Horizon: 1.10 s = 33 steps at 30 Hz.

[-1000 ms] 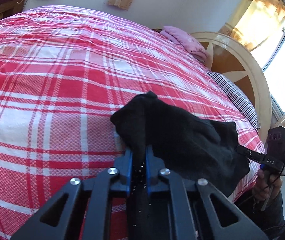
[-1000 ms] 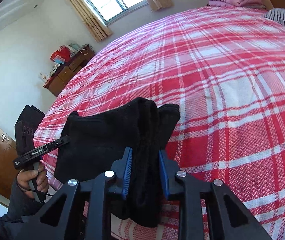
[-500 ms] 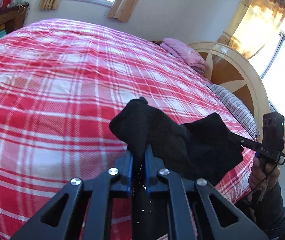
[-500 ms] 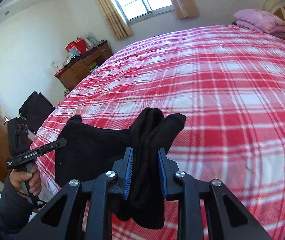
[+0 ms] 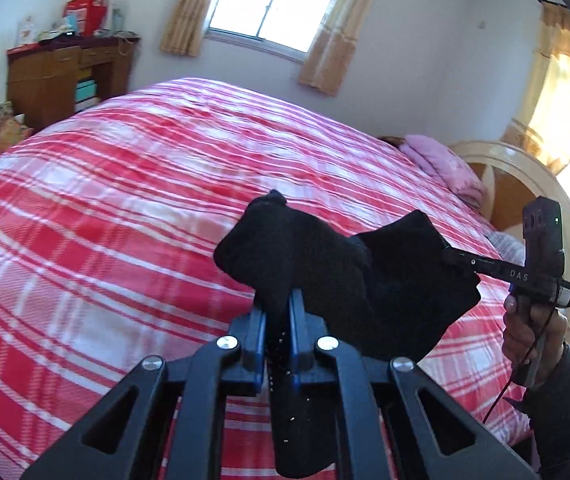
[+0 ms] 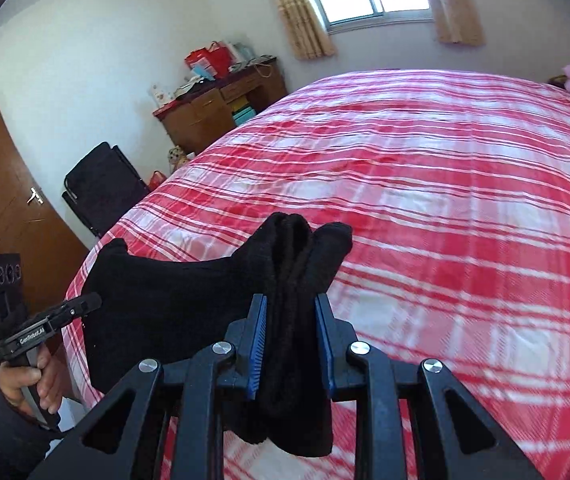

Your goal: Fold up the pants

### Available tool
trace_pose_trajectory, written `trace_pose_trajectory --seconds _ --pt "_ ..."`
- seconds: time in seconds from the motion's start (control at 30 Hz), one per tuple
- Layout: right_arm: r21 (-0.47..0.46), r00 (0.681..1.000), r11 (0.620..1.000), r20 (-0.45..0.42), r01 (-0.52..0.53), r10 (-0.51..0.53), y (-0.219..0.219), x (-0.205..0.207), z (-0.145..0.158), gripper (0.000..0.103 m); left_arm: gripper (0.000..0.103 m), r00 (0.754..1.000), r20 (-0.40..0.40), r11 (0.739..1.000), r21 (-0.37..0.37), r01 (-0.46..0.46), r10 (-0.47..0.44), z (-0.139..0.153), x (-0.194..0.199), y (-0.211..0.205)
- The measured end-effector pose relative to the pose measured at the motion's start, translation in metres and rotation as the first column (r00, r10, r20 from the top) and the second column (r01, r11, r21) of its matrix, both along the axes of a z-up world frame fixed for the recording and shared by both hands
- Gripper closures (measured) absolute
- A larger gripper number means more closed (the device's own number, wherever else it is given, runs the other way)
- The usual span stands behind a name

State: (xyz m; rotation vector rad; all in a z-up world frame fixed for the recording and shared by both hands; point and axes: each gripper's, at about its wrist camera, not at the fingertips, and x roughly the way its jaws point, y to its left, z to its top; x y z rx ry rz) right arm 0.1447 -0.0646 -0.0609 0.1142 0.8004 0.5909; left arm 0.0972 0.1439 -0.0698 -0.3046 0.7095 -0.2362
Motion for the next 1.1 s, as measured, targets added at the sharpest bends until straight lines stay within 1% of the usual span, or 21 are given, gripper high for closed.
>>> trace_pose_trajectory --seconds 0.1,0.2,0.27,0.33,0.4,0.47,0.5,0.53,0.67,0.73,0.8,0.87,0.93,0.97,1.1 --pt "-0.014 0.999 1.000 -0.038 -0.018 0.017 0.026 0.022 -0.021 0.079 0.093 0.998 -0.029 0.998 0.011 -0.061 0.061 -0.014 0.002 0.019" --pt "-0.064 0.997 0.998 -0.070 0.019 -0.024 0.035 0.040 -0.049 0.078 0.092 0.992 -0.084 0.995 0.045 -0.091 0.095 -0.037 0.009 0.024" --pt "-0.056 0.993 0.997 -0.106 0.047 -0.053 0.030 0.051 -0.065 0.078 0.086 0.986 -0.115 0.992 0.069 -0.109 0.117 -0.052 0.014 0.024" --pt "-0.022 0.989 0.998 -0.133 0.062 -0.065 0.021 0.055 -0.073 0.077 0.073 0.982 -0.127 0.989 0.077 -0.130 0.139 -0.063 0.015 0.023" --pt "-0.012 0.989 0.998 -0.131 0.069 -0.070 0.016 0.054 -0.074 0.077 0.064 0.980 -0.123 0.985 0.097 -0.144 0.155 -0.067 0.013 0.021" --pt "-0.022 0.990 0.998 -0.124 0.067 -0.069 0.016 0.051 -0.073 0.076 0.059 0.981 -0.109 0.980 0.139 -0.145 0.161 -0.067 0.011 0.016" --pt "-0.027 0.990 0.997 -0.121 0.069 -0.072 0.017 0.051 -0.073 0.073 0.054 0.981 -0.103 0.977 0.157 -0.148 0.165 -0.067 0.008 0.014" --pt "-0.027 0.989 0.997 -0.124 0.077 -0.079 0.017 0.051 -0.073 0.073 0.051 0.981 -0.098 0.974 0.170 -0.149 0.168 -0.067 0.007 0.013" --pt "-0.022 0.987 0.996 -0.134 0.092 -0.094 0.017 0.051 -0.073 0.071 0.043 0.979 -0.086 0.961 0.226 -0.160 0.183 -0.067 0.005 0.013" --pt "-0.020 0.987 0.995 -0.125 0.097 -0.099 0.013 0.047 -0.072 0.066 0.039 0.978 -0.075 0.950 0.265 -0.167 0.193 -0.064 0.002 0.012" --pt "-0.020 0.985 0.993 -0.126 0.117 -0.119 0.006 0.044 -0.074 0.051 0.036 0.979 -0.061 0.939 0.300 -0.169 0.196 -0.062 0.000 0.011" --pt "-0.004 0.978 0.990 -0.152 0.142 -0.141 -0.002 0.046 -0.079 0.046 0.036 0.979 -0.058 0.934 0.317 -0.168 0.195 -0.061 -0.001 0.009" --pt "0.030 0.973 0.988 -0.181 0.153 -0.145 -0.007 0.047 -0.082 0.045 0.036 0.979 -0.059 0.934 0.317 -0.167 0.195 -0.060 -0.003 0.009" --pt "0.031 0.973 0.987 -0.180 0.155 -0.147 -0.008 0.047 -0.081 0.045 0.036 0.979 -0.057 0.933 0.317 -0.167 0.194 -0.059 -0.004 0.008" --pt "-0.005 0.977 0.987 -0.136 0.163 -0.162 -0.009 0.037 -0.074 0.045 0.036 0.978 -0.055 0.926 0.338 -0.169 0.199 -0.054 -0.003 0.005"
